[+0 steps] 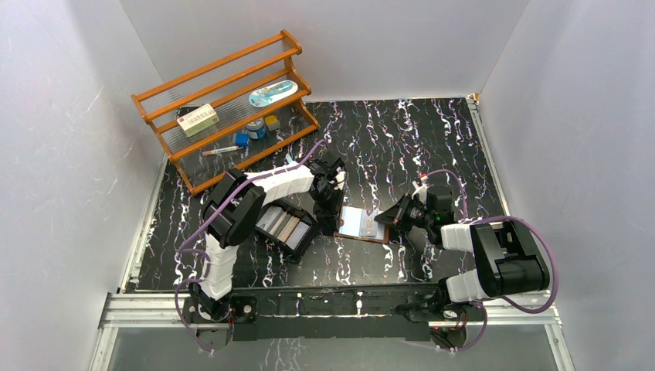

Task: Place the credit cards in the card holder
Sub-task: Insert the credit card into the card holder.

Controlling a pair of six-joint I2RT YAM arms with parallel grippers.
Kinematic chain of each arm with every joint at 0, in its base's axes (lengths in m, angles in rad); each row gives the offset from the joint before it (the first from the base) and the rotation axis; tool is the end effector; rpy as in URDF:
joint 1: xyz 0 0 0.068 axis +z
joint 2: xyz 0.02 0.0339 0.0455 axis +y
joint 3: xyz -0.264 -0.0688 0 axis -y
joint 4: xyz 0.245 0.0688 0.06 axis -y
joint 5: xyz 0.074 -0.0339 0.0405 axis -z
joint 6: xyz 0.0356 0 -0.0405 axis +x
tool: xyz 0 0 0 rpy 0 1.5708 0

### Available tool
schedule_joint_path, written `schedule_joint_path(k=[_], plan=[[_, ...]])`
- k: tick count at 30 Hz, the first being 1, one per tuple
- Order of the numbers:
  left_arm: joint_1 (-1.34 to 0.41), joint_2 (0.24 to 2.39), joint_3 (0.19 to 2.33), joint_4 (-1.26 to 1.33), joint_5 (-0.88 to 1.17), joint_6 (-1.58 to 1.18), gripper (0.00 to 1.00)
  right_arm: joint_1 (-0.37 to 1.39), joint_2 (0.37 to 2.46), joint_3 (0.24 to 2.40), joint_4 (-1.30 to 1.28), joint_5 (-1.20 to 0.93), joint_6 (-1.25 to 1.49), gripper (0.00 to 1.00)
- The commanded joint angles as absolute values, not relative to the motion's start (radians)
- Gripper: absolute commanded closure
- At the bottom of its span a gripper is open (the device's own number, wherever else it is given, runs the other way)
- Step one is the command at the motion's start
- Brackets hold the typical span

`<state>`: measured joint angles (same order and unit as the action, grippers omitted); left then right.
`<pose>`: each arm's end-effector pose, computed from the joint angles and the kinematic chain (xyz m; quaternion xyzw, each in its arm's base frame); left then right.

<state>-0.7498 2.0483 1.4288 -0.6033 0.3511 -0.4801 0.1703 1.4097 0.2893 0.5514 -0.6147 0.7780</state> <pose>0.2934 -0.2899 0.1536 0.1603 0.9569 -0.2388 0.0400 0.2184 0.0584 0.1241 0.1115 0.8412 0.4451 0.2861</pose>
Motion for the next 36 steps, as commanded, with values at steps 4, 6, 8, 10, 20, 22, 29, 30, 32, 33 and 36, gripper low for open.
schedule_joint_path(k=[4, 6, 8, 10, 20, 22, 29, 30, 32, 33, 36], plan=[[-0.766, 2.087, 1.427, -0.622, 0.331, -0.474, 0.82, 0.167, 1.423, 0.299, 0.589, -0.668, 0.786, 1.0], [-0.767, 2.086, 1.427, -0.623, 0.331, -0.473, 0.82, 0.166, 1.399, 0.318, 0.534, -0.667, 0.772, 1.0], [-0.767, 2.085, 1.425, -0.623, 0.33, -0.472, 0.82, 0.166, 1.352, 0.333, 0.449, -0.638, 0.737, 1.0], [-0.767, 2.083, 1.423, -0.623, 0.33, -0.474, 0.82, 0.167, 1.325, 0.378, 0.38, -0.592, 0.693, 1.0], [-0.773, 2.074, 1.42, -0.623, 0.33, -0.479, 0.82, 0.167, 1.345, 0.357, 0.521, -0.557, 0.763, 1.0], [-0.773, 2.074, 1.42, -0.624, 0.33, -0.479, 0.82, 0.167, 1.353, 0.317, 0.552, -0.558, 0.782, 1.0], [-0.776, 2.079, 1.422, -0.623, 0.331, -0.479, 0.82, 0.167, 1.369, 0.29, 0.602, -0.543, 0.804, 1.0], [-0.776, 2.077, 1.422, -0.624, 0.331, -0.479, 0.82, 0.166, 1.372, 0.285, 0.612, -0.542, 0.809, 1.0], [-0.777, 2.078, 1.422, -0.624, 0.331, -0.48, 0.82, 0.166, 1.38, 0.28, 0.637, -0.548, 0.823, 1.0], [-0.777, 2.078, 1.422, -0.623, 0.331, -0.479, 0.82, 0.167, 1.388, 0.278, 0.647, -0.552, 0.829, 1.0], [-0.778, 2.078, 1.42, -0.624, 0.331, -0.48, 0.82, 0.166, 1.397, 0.274, 0.671, -0.562, 0.845, 1.0]])
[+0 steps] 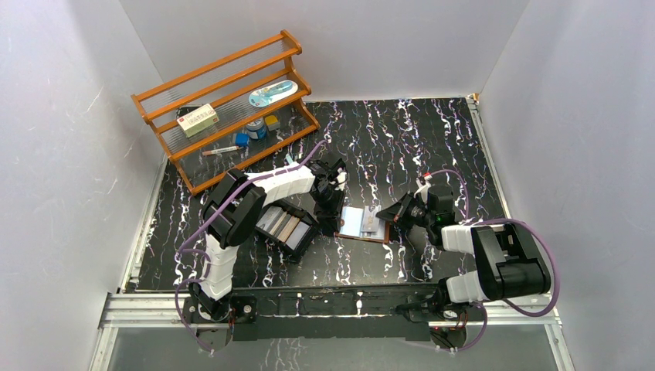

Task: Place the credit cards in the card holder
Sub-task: Insert the credit card into the card holder.

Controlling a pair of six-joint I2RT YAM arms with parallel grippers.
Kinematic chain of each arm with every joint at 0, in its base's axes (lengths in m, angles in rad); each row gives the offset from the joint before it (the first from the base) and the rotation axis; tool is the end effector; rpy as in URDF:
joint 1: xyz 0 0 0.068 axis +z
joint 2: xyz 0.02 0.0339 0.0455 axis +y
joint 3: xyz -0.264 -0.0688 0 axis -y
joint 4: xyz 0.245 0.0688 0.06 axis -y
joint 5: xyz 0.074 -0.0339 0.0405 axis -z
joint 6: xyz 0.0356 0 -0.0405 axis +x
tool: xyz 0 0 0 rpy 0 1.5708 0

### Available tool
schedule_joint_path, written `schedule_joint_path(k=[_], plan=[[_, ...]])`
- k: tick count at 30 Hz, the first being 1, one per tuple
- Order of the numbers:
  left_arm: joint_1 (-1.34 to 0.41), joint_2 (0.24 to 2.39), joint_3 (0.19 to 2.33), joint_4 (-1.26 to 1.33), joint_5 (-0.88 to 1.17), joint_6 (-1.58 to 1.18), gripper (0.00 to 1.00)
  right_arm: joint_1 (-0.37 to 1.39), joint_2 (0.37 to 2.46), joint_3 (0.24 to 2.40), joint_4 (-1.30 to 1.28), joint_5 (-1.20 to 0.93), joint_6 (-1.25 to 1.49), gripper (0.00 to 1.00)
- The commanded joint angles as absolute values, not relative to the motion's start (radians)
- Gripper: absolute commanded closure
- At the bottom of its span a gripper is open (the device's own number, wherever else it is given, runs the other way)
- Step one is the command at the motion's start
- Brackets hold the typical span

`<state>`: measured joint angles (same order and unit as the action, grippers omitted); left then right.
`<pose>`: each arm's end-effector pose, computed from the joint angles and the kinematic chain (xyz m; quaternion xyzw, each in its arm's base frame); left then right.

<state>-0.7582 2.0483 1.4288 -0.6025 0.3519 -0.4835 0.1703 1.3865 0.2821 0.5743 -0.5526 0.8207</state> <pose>0.2910 -0.2924 0.1536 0.1628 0.9563 -0.2396 0.0387 0.2189 0.0566 0.1284 0.1382 0.8343 0.4357 0.3083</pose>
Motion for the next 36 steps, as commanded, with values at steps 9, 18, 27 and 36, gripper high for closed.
schedule_joint_path(k=[9, 18, 27, 36], plan=[[-0.779, 2.072, 1.413, -0.623, 0.336, -0.48, 0.82, 0.166, 1.319, 0.291, 0.592, -0.54, 0.821, 1.0], [-0.779, 2.065, 1.41, -0.624, 0.334, -0.482, 0.82, 0.166, 1.321, 0.292, 0.591, -0.516, 0.813, 1.0], [-0.781, 2.066, 1.407, -0.623, 0.332, -0.482, 0.81, 0.167, 1.358, 0.284, 0.627, -0.525, 0.823, 1.0], [-0.782, 2.074, 1.412, -0.621, 0.336, -0.482, 0.81, 0.167, 1.405, 0.265, 0.713, -0.554, 0.874, 1.0]])
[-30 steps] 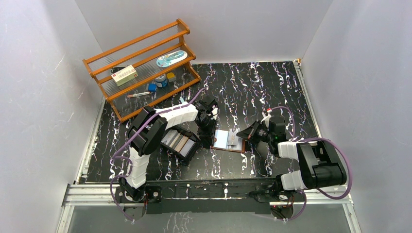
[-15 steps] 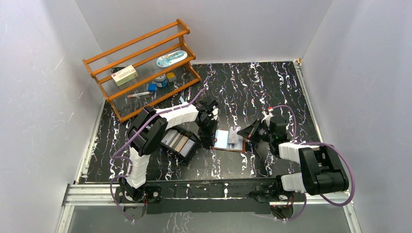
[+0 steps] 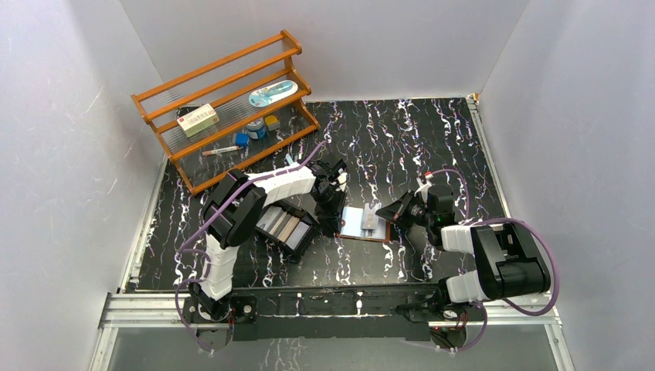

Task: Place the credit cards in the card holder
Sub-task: Insert the credit card into the card holder.

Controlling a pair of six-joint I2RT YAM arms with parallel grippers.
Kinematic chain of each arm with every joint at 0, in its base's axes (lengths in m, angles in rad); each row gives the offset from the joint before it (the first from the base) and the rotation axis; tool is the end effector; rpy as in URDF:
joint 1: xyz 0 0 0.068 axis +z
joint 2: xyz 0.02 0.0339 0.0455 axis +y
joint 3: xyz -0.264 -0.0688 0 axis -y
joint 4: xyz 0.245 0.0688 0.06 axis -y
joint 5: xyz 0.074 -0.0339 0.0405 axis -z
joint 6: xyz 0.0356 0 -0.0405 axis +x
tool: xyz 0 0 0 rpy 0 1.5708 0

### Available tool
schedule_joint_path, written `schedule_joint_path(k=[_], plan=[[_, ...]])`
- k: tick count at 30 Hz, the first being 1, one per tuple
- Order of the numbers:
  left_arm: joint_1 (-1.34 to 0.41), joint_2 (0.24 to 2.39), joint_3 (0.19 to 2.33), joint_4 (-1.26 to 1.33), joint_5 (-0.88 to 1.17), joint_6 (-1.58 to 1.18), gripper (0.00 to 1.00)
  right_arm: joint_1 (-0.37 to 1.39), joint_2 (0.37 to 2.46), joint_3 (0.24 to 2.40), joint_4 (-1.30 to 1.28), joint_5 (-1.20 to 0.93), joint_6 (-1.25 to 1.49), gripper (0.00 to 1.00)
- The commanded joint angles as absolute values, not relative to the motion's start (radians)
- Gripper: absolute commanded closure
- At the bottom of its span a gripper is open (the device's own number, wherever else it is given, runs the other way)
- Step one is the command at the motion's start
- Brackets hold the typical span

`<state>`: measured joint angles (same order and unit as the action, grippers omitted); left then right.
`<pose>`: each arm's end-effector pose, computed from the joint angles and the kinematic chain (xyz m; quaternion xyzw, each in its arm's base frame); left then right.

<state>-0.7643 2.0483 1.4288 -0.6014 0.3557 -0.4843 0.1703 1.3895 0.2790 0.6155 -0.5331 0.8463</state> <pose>0.2891 -0.2944 0.1537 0.1657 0.9554 -0.2415 0.0372 0.2207 0.0563 0.1306 0.1474 0.8263 0.4382 0.3217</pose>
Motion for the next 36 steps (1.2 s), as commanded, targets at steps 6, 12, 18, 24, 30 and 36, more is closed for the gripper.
schedule_joint_path(k=[6, 12, 18, 24, 30, 36], plan=[[-0.783, 2.077, 1.416, -0.621, 0.336, -0.482, 0.81, 0.166, 1.414, 0.253, 0.724, -0.559, 0.869, 1.0], [-0.784, 2.08, 1.419, -0.621, 0.336, -0.482, 0.81, 0.168, 1.409, 0.205, 0.731, -0.56, 0.862, 1.0], [-0.785, 2.081, 1.419, -0.62, 0.337, -0.486, 0.81, 0.172, 1.427, 0.186, 0.749, -0.578, 0.873, 1.0], [-0.788, 2.083, 1.417, -0.618, 0.338, -0.489, 0.81, 0.178, 1.439, 0.185, 0.771, -0.578, 0.876, 1.0], [-0.791, 2.085, 1.423, -0.617, 0.339, -0.489, 0.81, 0.181, 1.481, 0.221, 0.782, -0.607, 0.86, 1.0], [-0.791, 2.086, 1.425, -0.617, 0.34, -0.486, 0.81, 0.182, 1.543, 0.265, 0.781, -0.666, 0.82, 1.0]])
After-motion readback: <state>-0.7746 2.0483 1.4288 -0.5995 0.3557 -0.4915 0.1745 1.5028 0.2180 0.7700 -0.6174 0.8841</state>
